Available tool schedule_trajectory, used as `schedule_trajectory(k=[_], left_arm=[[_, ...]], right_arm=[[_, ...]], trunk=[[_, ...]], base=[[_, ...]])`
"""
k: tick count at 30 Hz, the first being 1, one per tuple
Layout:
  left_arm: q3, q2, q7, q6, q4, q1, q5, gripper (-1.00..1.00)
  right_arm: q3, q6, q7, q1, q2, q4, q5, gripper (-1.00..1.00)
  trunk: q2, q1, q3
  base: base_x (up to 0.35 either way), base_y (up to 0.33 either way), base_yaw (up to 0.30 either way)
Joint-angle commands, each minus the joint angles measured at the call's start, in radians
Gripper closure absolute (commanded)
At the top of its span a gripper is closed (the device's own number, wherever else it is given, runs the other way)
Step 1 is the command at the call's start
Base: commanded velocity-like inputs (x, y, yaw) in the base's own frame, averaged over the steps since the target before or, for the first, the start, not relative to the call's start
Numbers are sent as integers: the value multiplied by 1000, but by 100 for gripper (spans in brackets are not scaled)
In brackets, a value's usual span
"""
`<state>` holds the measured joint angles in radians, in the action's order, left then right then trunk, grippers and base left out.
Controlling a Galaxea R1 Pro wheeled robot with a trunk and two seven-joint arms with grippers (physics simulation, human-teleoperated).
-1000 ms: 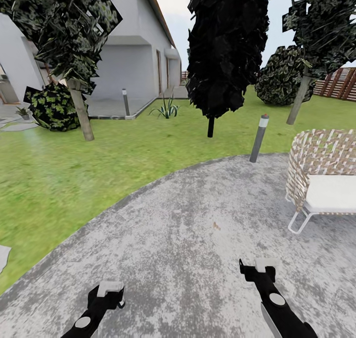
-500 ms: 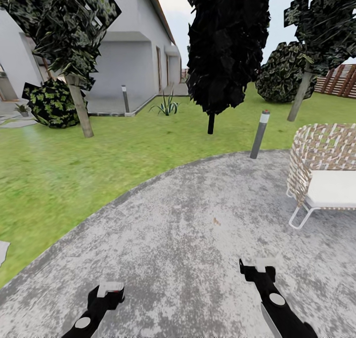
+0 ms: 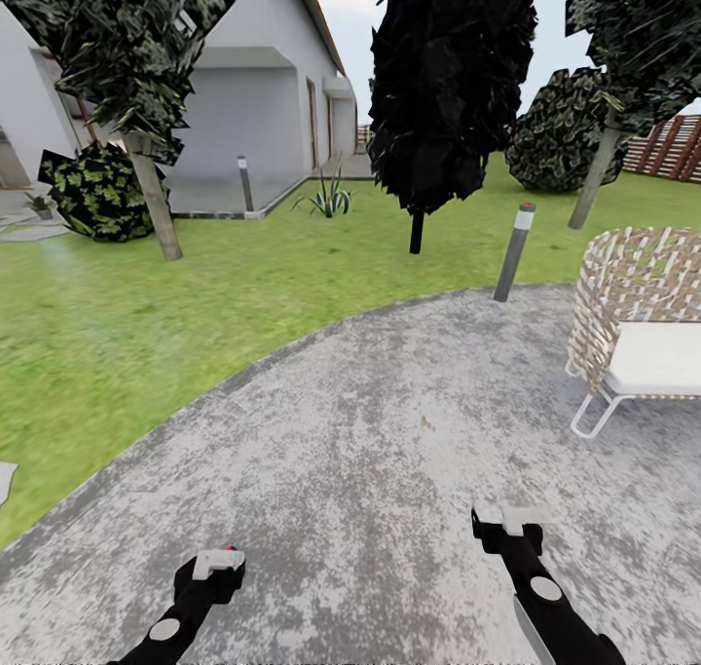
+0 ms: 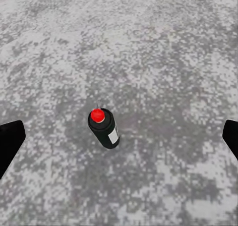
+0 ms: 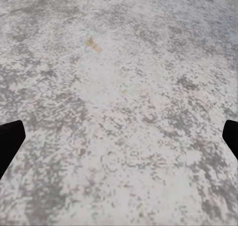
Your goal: Pick up the pesticide atomizer in the garden and spray insectifuge to fully cover both potted plants in the garden.
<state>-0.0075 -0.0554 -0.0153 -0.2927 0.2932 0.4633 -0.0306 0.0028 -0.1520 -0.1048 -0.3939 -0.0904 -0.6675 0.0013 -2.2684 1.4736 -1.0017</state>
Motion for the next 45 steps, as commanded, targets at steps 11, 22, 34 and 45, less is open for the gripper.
schedule_trajectory(k=[11,22,34,45], left_arm=[[0,0,-2,-3,-1,5,-3,-100],[8,-1,-3,-4,0,5,-3,-100],[9,-3,-2,-4,0,5,2,-100],[9,-3,-2,-5,0,5,2,-100]], right_arm=[[1,-3,-3,-1,0,1,0,-100],[1,-3,-3,0,0,0,0,-100],[1,-3,-3,0,0,0,1,-100],[2,-1,0,-1,-1,0,3,-100]], trunk=[[-78,42,-53],[-155,84,-105],[-232,127,-162],[-234,132,-206]], base=[[0,0,0],[0,0,0],[0,0,0],[0,0,0]])
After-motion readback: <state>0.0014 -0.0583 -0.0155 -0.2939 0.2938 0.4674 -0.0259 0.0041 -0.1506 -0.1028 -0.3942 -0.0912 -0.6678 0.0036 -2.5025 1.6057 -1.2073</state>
